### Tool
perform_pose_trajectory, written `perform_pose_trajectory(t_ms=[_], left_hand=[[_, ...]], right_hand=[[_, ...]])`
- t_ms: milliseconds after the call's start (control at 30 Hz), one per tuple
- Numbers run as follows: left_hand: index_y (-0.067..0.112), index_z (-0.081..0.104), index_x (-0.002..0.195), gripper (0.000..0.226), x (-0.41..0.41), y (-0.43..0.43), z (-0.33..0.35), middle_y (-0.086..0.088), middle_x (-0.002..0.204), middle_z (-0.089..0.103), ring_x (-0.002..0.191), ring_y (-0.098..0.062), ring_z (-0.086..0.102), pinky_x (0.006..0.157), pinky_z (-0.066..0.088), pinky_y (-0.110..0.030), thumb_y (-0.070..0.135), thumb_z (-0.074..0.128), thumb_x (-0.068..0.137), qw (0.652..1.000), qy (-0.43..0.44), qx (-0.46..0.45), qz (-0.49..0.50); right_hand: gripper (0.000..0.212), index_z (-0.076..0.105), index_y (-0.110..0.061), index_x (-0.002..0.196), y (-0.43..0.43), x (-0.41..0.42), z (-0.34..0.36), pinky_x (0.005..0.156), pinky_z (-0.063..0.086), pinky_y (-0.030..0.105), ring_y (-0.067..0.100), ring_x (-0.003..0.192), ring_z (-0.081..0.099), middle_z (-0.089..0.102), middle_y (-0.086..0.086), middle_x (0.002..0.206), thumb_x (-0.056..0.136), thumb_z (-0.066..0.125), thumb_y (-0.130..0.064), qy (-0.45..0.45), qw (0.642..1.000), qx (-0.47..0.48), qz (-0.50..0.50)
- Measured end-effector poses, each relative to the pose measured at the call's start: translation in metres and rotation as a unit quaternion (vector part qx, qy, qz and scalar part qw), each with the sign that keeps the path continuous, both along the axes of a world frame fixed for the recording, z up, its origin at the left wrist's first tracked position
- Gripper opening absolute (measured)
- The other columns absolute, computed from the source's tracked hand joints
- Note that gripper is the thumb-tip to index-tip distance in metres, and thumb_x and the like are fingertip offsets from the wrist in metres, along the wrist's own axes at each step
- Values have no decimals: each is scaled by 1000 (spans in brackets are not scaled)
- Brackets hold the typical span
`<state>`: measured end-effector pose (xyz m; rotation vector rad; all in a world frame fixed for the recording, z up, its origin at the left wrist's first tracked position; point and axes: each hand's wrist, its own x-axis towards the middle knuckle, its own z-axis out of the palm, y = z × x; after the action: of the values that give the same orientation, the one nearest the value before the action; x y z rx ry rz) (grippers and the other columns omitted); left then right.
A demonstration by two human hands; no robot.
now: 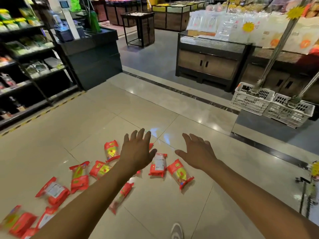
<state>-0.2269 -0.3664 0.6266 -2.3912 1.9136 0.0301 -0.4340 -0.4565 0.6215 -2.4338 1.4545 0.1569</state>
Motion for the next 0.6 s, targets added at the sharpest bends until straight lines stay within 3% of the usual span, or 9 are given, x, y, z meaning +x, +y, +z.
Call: perform_pose_trajectory(t_ms=[333, 600], left_hand=[[18, 25, 157, 73, 71, -151, -49, -11, 165, 25, 150, -34, 28, 120, 25, -51, 60, 42, 99, 997, 12, 67, 23], [21, 20, 159, 76, 136, -253, -142, -10, 164, 29, 148, -34, 30, 120, 25, -51, 57, 47, 98, 989, 64, 131, 8]], right_hand=[[81, 15, -21, 160, -176, 83, -57, 117, 28, 47, 31, 146, 33, 31, 9, 162, 97, 46, -62, 30, 999, 41, 20], [81, 19, -19, 159, -266, 132, -145, 114, 30, 50, 34, 142, 39, 38, 11, 158, 96, 47, -63, 67, 993, 97, -9]])
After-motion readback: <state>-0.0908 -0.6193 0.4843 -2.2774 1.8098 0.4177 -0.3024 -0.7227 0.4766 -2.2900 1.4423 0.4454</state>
